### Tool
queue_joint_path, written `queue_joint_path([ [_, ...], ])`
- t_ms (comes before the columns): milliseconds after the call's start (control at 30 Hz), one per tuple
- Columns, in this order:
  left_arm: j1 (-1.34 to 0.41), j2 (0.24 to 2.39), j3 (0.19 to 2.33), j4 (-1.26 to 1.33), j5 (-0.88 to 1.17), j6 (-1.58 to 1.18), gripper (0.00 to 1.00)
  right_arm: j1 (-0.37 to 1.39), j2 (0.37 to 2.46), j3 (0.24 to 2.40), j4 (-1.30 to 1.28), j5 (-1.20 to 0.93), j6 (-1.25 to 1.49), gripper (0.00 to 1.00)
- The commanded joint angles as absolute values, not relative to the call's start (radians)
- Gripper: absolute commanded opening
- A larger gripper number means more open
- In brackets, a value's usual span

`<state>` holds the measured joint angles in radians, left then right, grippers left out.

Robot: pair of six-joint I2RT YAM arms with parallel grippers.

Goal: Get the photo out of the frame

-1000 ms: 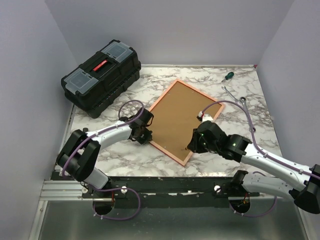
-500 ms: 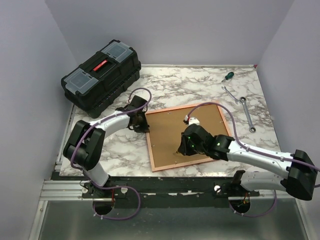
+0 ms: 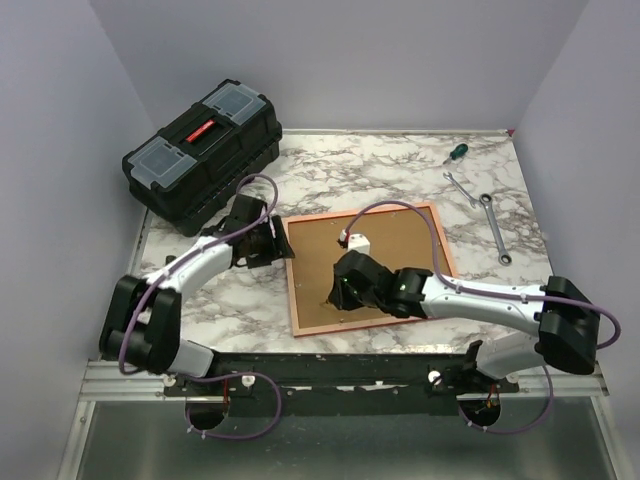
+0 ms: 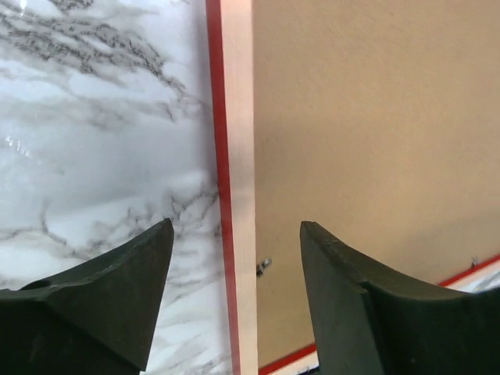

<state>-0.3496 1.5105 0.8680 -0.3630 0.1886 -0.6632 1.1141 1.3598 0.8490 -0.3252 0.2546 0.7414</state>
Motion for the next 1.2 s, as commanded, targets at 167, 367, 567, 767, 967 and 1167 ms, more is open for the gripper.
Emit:
queue_joint_path([
  [167, -0.347, 1.085, 0.542, -0.278, 0.393, -0.642, 0.7, 1.116, 1.532, 1.12, -0.343, 0.311, 0.761, 0.0],
  [367, -0.399, 0.994, 0.344, -0.103, 0.541, -0.75, 0.65, 1.087, 1.675, 1.285, -0.431, 0.289, 0.74, 0.0],
  [567, -0.496, 0.975, 0.287, -0.075, 0.438, -0.796, 0.5, 1.082, 1.715, 1.336, -0.499, 0.361, 0.733, 0.0],
  [767, -0.509, 0.981, 0.265, -0.088, 0.375, -0.81, 0.32, 1.077, 1.725, 1.329, -0.499, 0.354, 0.738, 0.0],
  [967, -0.509, 0.997, 0.267, -0.095, 0.351, -0.818, 0.21, 1.077, 1.755, 1.339, -0.474, 0.319, 0.733, 0.0],
  [1167, -0.509, 0.994, 0.256, -0.083, 0.347, -0.832, 0.15, 1.077, 1.786, 1.355, -0.464, 0.309, 0.717, 0.01],
])
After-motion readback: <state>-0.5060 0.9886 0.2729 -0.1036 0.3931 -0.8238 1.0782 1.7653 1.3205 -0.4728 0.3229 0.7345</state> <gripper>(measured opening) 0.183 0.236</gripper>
